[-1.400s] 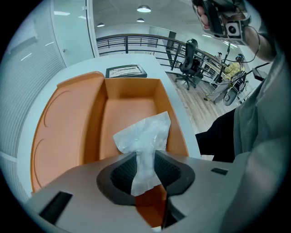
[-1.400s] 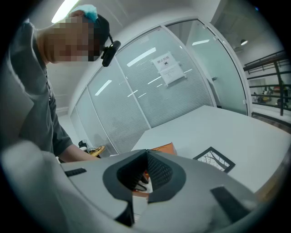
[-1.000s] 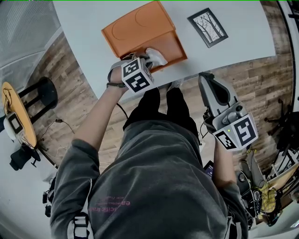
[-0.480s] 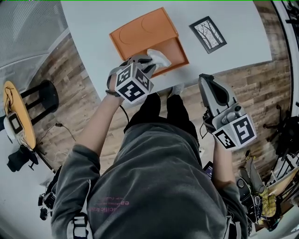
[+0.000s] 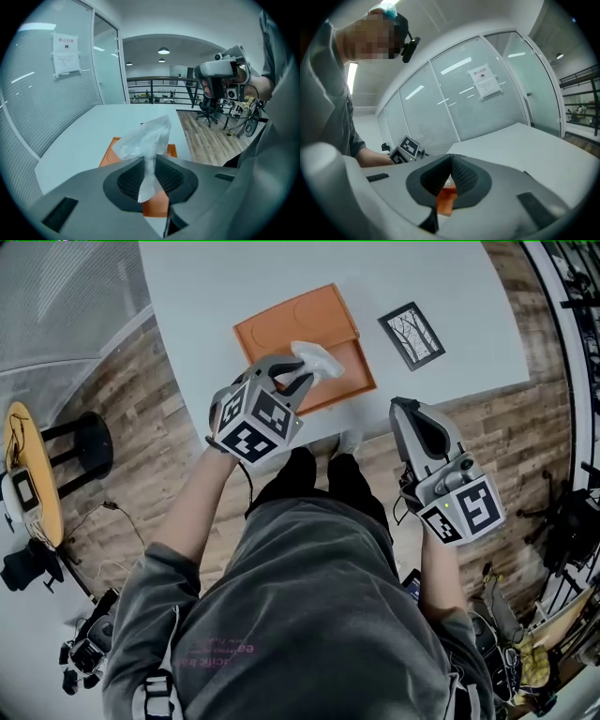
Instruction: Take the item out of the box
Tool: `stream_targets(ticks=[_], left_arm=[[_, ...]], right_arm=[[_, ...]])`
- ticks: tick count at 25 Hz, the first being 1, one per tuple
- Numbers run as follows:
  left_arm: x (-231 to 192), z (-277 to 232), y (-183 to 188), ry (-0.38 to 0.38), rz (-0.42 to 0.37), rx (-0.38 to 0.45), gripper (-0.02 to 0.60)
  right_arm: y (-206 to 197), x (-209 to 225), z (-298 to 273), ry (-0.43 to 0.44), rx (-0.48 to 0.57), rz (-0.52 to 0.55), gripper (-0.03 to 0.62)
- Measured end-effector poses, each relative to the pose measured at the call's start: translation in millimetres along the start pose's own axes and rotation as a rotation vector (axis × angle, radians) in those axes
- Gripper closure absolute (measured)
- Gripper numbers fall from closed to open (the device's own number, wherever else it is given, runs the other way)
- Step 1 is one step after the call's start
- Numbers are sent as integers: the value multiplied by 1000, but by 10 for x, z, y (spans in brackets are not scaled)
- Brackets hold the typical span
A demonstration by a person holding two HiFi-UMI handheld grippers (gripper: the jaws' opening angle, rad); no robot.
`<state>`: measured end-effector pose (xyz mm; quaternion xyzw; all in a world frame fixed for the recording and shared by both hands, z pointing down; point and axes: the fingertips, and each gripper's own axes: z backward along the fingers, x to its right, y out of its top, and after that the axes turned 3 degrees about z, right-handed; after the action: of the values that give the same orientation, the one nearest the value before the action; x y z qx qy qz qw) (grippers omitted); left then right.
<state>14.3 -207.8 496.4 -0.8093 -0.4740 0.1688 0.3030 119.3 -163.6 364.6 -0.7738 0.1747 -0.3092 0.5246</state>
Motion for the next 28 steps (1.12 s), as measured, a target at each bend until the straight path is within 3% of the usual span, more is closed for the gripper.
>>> stream_targets(ticks=[20,28], left_arm=[[-266,878,605,92,95,256,503],[-319,1122,711,72,151,375,503]], right_arm=[[460,-179,-74,7,41,123,592],[650,-239,-82,-9,50,190,592]])
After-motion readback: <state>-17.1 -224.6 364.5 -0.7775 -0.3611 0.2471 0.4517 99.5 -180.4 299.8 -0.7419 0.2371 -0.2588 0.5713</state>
